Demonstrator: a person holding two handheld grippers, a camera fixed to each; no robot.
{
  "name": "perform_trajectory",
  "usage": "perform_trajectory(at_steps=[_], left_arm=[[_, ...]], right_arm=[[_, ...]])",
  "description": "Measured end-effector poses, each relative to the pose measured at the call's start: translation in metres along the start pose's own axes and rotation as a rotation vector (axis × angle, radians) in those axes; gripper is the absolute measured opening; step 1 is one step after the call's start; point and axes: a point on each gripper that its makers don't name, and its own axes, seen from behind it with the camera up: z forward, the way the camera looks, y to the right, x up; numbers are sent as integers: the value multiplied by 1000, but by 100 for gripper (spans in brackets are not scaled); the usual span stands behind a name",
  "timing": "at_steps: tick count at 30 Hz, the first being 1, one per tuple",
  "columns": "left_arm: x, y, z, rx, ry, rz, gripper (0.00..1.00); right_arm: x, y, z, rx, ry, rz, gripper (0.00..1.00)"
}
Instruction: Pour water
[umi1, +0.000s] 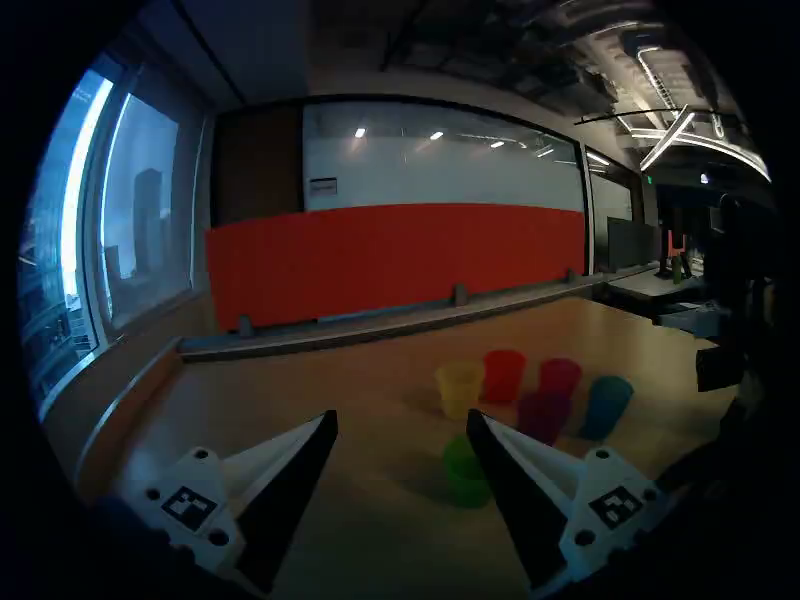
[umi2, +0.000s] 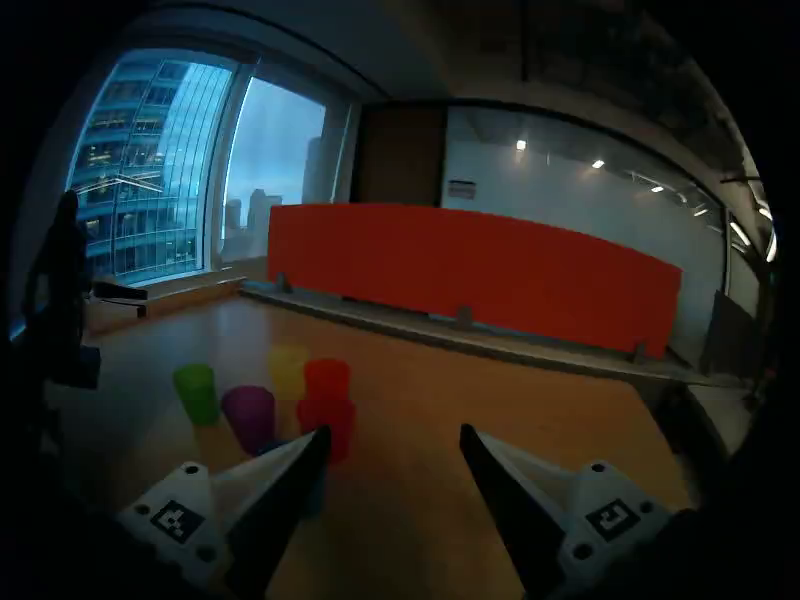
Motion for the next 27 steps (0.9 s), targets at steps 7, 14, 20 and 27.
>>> perform_trajectory(at_steps=[7, 14, 20, 27], left_arm=[[21, -7, -7, 49, 81, -14, 96], [32, -15, -13, 97, 136, -12, 96], [41, -22, -17, 139, 174, 8, 96], [52, -31, -21, 196, 204, 5, 96]], right_arm=[[13, 4, -1, -56, 68, 1, 100], [31, 19, -1, -146, 147, 32, 100], [50, 39, -10, -263, 222, 35, 100], [64, 54, -21, -359, 281, 60, 100]])
